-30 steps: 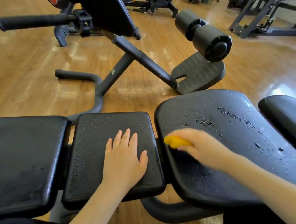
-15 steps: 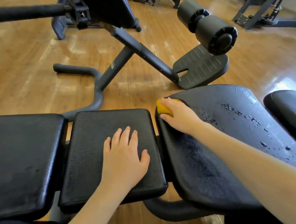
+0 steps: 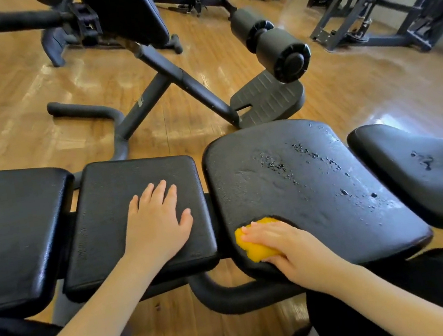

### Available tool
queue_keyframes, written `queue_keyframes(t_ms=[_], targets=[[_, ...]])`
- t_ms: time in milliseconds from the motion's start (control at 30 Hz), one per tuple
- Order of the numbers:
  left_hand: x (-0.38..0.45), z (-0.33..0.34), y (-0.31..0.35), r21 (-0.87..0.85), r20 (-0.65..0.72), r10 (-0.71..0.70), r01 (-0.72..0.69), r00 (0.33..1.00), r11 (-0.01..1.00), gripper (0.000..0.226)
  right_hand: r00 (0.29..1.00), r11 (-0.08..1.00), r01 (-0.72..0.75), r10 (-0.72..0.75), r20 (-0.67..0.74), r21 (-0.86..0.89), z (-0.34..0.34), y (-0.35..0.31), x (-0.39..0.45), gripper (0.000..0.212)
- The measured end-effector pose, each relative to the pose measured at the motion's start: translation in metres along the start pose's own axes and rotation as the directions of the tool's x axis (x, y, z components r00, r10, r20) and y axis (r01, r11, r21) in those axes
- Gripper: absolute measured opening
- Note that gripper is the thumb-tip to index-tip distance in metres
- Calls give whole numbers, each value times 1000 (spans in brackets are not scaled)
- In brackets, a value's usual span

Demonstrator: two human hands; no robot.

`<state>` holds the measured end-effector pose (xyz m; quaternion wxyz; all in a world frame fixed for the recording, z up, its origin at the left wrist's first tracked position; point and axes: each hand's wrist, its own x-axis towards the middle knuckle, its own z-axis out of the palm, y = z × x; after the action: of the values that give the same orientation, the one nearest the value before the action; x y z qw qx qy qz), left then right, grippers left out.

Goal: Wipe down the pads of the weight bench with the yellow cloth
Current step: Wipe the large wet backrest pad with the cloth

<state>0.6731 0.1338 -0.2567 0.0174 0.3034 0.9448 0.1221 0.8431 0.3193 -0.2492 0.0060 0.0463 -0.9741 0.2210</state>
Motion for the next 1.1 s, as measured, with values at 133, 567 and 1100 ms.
queue_keyframes(t_ms=[133, 567, 1100], targets=[[0, -2, 3, -4, 16, 4, -3, 1000, 1000, 60, 998, 997, 61, -63, 32, 48, -9, 9, -21, 45], [-2, -2, 9, 24, -31, -18, 19, 999, 1000, 63, 928, 921, -372, 372, 16, 119, -92, 76, 165, 36], [4, 3, -1, 15, -37, -2, 2, 999, 1000, 58, 943, 941, -330, 327, -58, -75, -31, 57, 93, 53]])
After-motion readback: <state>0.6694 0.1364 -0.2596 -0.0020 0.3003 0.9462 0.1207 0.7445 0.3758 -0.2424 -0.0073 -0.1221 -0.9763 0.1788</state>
